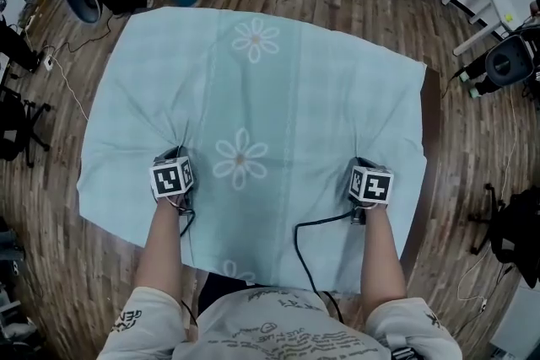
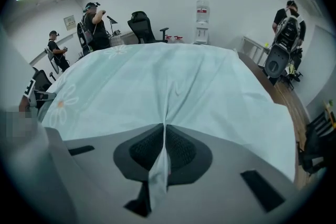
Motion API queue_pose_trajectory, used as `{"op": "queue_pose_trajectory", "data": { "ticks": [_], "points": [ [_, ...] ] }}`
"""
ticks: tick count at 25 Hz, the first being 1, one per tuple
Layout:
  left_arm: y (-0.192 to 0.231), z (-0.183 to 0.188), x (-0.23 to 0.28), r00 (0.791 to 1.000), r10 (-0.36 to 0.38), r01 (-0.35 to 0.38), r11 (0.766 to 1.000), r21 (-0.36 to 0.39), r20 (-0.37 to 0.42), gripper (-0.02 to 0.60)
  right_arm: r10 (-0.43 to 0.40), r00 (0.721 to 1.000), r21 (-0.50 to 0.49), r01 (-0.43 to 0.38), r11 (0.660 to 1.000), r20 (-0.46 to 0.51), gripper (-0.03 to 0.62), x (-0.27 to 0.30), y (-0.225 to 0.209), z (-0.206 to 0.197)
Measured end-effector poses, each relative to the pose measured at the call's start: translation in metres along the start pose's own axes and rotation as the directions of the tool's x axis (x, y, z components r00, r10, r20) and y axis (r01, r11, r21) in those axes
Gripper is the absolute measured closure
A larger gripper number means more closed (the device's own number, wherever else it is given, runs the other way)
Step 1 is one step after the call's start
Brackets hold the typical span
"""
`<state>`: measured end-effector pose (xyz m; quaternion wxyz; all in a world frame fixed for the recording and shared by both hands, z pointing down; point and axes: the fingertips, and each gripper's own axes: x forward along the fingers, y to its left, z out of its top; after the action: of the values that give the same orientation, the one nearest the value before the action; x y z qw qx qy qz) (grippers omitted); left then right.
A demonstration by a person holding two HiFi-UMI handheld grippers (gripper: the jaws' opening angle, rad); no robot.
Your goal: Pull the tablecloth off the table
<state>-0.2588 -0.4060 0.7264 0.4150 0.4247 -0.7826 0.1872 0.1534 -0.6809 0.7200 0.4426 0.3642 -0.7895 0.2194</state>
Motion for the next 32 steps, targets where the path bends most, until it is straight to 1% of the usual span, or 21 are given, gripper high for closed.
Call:
{"op": "queue_pose_trajectory", "data": {
  "ticks": [2,5,7,10,11,13,16,18,20,23,26,29,32],
  "points": [
    [-0.002,0.0,0.001,1.0,0.015,-0.015,0.999,0.032,-0.002,0.571,0.004,1.0,0.01,-0.004,1.0,-0.005,0.572,0.001,0.002,0.002],
    [-0.001,0.0,0.002,1.0,-0.008,0.008,1.0,-0.001,0.009,0.571,0.014,1.0,0.04,-0.014,0.999,0.008,0.574,0.002,0.001,0.001],
    [0.0,0.0,0.0,1.0,-0.026,0.026,1.0,-0.006,0.003,0.571,-0.011,1.0,0.006,0.011,1.0,0.014,0.574,0.002,0.002,0.002],
    [-0.004,0.003,-0.011,0.999,-0.049,0.049,0.999,0.002,0.007,0.572,-0.066,0.997,-0.089,0.069,0.994,0.036,0.576,-0.003,0.005,0.003],
    [-0.007,0.005,-0.016,0.998,-0.057,0.057,0.998,0.004,0.018,0.572,-0.088,0.995,-0.114,0.094,0.989,0.054,0.576,-0.007,0.004,0.005],
    [-0.014,0.012,-0.029,0.996,-0.071,0.07,0.997,0.018,0.046,0.572,-0.116,0.987,-0.128,0.13,0.983,0.108,0.576,-0.021,0.003,0.012],
    [-0.021,0.021,-0.052,0.993,-0.084,0.08,0.996,0.044,0.086,0.572,-0.12,0.976,-0.092,0.138,0.986,0.18,0.576,-0.046,0.006,0.021],
    [-0.025,0.022,-0.069,0.989,-0.087,0.082,0.996,0.047,0.118,0.572,-0.118,0.969,-0.088,0.14,0.986,0.215,0.576,-0.062,0.012,0.021],
    [-0.03,0.021,-0.085,0.984,-0.091,0.084,0.995,0.054,0.151,0.571,-0.125,0.96,-0.109,0.156,0.982,0.25,0.577,-0.078,0.02,0.022],
    [-0.037,0.02,-0.109,0.977,-0.112,0.101,0.993,0.068,0.179,0.571,-0.125,0.943,-0.124,0.17,0.978,0.307,0.577,-0.104,0.035,0.025],
    [-0.041,0.02,-0.131,0.969,-0.135,0.119,0.989,0.088,0.209,0.572,-0.107,0.923,-0.124,0.164,0.979,0.37,0.578,-0.134,0.053,0.027],
    [-0.046,0.022,-0.152,0.958,-0.159,0.132,0.983,0.125,0.239,0.572,-0.082,0.902,-0.125,0.148,0.981,0.424,0.578,-0.162,0.073,0.028],
    [-0.059,0.022,-0.177,0.945,-0.193,0.158,0.976,0.148,0.265,0.571,-0.06,0.88,-0.128,0.135,0.983,0.471,0.579,-0.191,0.09,0.025]
  ]
}}
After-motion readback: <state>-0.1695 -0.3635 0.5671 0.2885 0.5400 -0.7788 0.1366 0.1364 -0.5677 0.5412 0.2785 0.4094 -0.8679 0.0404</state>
